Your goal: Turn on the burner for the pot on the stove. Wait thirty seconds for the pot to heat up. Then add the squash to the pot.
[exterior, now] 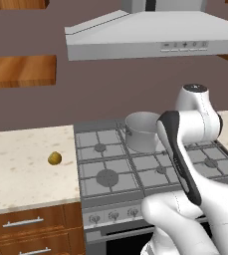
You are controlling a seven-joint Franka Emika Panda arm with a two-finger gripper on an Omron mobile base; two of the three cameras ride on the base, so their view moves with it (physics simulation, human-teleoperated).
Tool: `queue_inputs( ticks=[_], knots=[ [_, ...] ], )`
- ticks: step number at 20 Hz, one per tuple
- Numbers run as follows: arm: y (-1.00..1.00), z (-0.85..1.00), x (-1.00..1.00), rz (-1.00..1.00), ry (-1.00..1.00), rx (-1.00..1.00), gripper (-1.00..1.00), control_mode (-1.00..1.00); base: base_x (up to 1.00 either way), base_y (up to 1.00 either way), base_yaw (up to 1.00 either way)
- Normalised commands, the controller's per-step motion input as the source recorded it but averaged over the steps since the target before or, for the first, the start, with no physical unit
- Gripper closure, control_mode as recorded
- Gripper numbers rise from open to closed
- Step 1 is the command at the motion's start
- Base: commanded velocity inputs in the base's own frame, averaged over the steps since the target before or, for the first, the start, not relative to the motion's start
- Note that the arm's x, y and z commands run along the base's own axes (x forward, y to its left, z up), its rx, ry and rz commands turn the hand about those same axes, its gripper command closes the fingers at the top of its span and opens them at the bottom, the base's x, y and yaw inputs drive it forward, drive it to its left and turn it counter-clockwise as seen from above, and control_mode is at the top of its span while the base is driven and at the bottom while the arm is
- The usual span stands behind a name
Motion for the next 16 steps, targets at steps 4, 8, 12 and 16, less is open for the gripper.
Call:
queue_inputs(
  ticks=[4, 8, 12, 16],
  knots=[
    [0.00, 0.00, -0.20, 0.00, 0.00, 0.00, -1.00, -1.00, 0.00, 0.00, 0.00],
    [0.00, 0.00, -0.14, 0.00, 0.00, 0.00, -1.00, -1.00, 0.00, 0.00, 0.00],
    [0.00, 0.00, -0.10, 0.00, 0.00, 0.00, -1.00, -1.00, 0.00, 0.00, 0.00],
    [0.00, 0.00, -0.13, 0.00, 0.00, 0.00, -1.00, -1.00, 0.00, 0.00, 0.00]
  ],
)
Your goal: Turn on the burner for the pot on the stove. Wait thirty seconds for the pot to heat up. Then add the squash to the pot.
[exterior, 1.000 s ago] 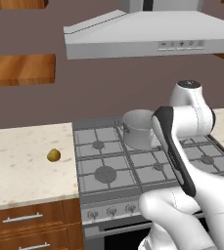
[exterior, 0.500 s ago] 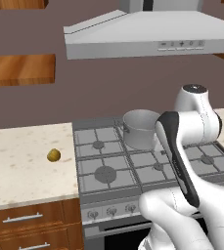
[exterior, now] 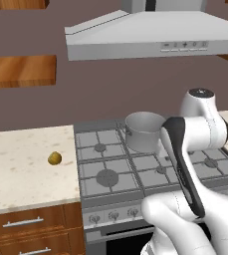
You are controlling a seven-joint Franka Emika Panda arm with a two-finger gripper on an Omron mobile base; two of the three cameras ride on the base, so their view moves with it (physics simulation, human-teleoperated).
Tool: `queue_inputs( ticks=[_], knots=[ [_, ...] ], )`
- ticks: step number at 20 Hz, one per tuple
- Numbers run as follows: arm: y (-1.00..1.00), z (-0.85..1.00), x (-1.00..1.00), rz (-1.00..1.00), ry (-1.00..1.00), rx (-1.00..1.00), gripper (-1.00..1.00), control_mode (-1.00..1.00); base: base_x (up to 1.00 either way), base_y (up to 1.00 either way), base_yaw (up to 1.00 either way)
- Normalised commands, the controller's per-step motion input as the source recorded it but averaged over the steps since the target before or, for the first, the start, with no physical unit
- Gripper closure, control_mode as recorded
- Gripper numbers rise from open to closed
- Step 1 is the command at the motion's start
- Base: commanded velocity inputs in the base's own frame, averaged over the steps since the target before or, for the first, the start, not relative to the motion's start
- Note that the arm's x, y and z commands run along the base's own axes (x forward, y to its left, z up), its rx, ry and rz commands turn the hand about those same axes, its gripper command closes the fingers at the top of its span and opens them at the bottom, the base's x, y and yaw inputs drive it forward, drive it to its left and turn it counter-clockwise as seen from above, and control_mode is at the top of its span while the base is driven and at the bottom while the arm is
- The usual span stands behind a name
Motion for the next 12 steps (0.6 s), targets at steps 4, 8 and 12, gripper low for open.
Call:
queue_inputs(
  ticks=[4, 8, 12],
  knots=[
    [0.00, 0.00, -0.12, 0.00, -0.01, 0.00, -1.00, -1.00, 0.00, 0.00, 0.00],
    [0.00, 0.00, -0.16, 0.00, -0.02, 0.00, -1.00, -1.00, 0.00, 0.00, 0.00],
    [0.00, 0.00, -0.16, 0.00, -0.01, 0.00, -1.00, -1.00, 0.00, 0.00, 0.00]
  ],
)
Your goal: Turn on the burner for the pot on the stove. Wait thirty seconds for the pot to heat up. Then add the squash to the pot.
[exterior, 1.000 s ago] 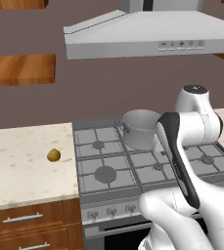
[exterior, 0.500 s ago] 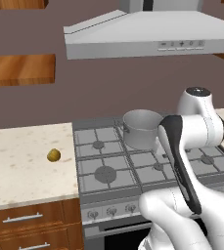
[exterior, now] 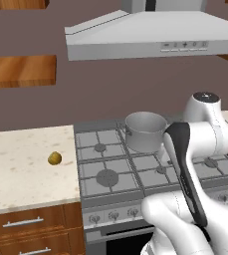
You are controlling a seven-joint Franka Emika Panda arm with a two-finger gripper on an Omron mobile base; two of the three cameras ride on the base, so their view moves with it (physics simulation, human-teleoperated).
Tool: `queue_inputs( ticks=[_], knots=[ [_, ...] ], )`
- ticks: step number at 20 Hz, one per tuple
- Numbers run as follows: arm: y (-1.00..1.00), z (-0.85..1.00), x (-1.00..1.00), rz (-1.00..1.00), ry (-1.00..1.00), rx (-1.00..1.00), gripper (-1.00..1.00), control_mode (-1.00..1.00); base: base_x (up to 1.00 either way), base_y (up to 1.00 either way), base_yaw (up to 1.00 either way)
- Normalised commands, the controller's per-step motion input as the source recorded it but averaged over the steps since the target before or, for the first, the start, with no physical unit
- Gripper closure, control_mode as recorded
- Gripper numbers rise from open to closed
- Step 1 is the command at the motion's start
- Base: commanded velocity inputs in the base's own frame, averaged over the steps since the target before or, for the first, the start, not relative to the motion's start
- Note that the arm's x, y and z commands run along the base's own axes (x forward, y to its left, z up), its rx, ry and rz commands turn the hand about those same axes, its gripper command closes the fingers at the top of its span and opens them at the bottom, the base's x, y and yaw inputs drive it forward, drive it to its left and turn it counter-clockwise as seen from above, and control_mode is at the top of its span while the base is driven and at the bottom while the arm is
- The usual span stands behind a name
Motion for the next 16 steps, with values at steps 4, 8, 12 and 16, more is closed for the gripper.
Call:
queue_inputs(
  ticks=[4, 8, 12, 16],
  knots=[
    [-0.07, -0.02, -0.22, 0.00, 0.00, 0.00, -1.00, -1.00, 0.00, 0.00, 0.00],
    [-0.31, -0.15, -0.33, -0.05, 0.00, 0.00, -1.00, -1.00, 0.00, 0.00, 0.00],
    [-0.47, -0.23, -0.34, -0.06, 0.00, 0.00, -1.00, -1.00, 0.00, 0.00, 0.00],
    [-0.54, -0.30, -0.31, -0.04, 0.00, 0.00, -1.00, -1.00, 0.00, 0.00, 0.00]
  ],
)
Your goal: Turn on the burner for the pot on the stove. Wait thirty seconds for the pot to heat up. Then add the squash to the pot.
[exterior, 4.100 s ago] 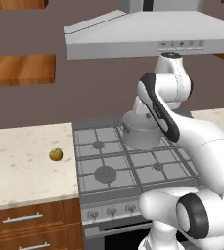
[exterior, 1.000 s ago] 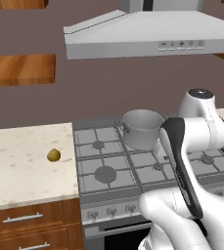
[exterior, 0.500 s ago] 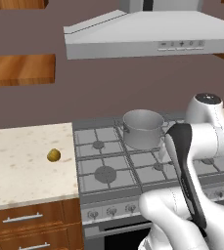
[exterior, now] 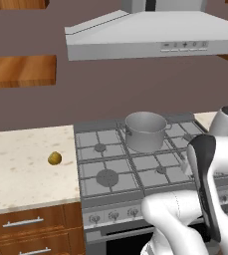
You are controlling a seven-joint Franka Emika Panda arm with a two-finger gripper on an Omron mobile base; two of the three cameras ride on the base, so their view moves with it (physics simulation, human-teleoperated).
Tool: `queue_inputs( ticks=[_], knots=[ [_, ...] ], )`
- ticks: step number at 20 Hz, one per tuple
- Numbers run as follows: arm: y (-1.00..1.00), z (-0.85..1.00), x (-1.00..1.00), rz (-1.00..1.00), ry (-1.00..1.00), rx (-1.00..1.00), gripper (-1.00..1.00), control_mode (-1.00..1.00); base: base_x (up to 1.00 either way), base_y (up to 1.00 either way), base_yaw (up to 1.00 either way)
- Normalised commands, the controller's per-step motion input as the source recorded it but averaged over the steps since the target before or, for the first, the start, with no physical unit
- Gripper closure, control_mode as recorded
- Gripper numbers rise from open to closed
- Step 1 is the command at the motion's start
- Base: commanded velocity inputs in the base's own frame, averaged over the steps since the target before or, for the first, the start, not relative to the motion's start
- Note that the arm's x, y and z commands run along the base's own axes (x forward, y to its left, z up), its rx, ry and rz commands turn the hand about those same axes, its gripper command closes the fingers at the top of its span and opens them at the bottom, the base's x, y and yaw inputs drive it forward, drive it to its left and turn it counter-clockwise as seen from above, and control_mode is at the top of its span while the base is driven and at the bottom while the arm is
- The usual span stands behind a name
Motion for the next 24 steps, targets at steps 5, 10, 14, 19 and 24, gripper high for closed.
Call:
queue_inputs(
  ticks=[5, 10, 14, 19, 24],
  knots=[
    [-0.59, -0.45, -0.30, -0.01, 0.00, 0.00, -1.00, -1.00, 0.00, 0.00, 0.00],
    [-0.54, -0.44, -0.26, 0.01, 0.00, 0.00, -1.00, -1.00, 0.00, 0.00, 0.00],
    [-0.45, -0.54, -0.23, 0.08, 0.00, 0.00, -1.00, -1.00, 0.00, 0.00, 0.00],
    [-0.43, -0.63, -0.29, 0.10, 0.00, 0.00, -1.00, -1.00, 0.00, 0.00, 0.00],
    [-0.41, -0.71, -0.38, 0.16, -0.04, -0.04, -1.00, -1.00, 0.00, 0.00, 0.00]
  ],
)
